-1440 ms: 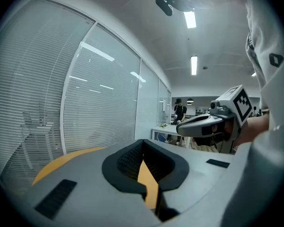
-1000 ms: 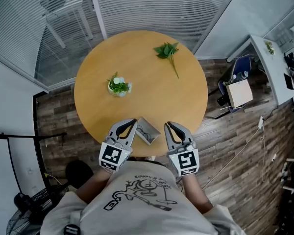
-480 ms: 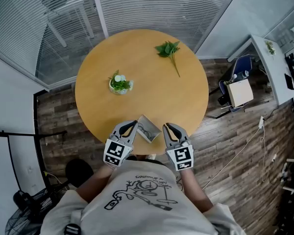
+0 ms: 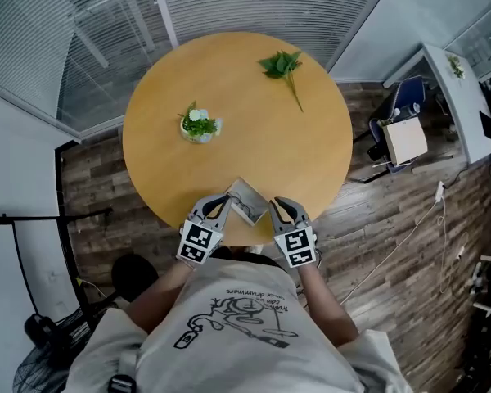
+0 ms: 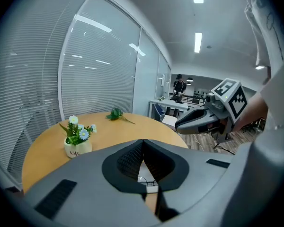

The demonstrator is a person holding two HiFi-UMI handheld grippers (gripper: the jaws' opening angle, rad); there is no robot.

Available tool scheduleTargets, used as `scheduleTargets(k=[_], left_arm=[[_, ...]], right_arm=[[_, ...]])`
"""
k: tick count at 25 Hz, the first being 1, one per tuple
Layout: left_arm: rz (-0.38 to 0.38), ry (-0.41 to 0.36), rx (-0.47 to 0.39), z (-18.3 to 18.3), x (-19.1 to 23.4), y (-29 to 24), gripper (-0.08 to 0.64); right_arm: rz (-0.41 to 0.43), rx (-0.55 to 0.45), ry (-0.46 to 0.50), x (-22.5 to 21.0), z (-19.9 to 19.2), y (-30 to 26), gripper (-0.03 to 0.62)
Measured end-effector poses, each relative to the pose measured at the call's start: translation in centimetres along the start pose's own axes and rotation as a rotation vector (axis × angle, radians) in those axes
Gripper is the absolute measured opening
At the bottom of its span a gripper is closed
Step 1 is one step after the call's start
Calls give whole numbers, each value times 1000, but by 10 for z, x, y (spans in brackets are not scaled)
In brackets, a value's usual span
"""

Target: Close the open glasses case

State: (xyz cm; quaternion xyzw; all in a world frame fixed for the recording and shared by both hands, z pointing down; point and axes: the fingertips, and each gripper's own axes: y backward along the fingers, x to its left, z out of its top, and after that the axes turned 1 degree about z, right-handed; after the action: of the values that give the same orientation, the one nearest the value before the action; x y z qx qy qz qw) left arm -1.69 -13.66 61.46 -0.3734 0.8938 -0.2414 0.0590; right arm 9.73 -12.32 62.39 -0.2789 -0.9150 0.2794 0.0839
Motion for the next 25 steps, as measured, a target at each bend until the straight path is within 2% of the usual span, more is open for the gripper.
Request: scheduleTargets(k=[5,9,12,18,25], left_arm=[[-42,19,87,-40,-2,-9,20],[-68,29,130,-62,-9,-21,20],[-75,9,149,-73,-13,-32,20],[-93,-28,196,-101,-11,-46,20],[-104,-22,267,-139,-10,-52,20]], right_arm=[[35,61,-13,8,-34,-17,55],[47,101,-4,8,-54,-29,61],[49,120,-10,5,-69,-37,66],[82,152,-31,-4,-84,-54,91],[120,197,-34,-4,-104,-56,92]])
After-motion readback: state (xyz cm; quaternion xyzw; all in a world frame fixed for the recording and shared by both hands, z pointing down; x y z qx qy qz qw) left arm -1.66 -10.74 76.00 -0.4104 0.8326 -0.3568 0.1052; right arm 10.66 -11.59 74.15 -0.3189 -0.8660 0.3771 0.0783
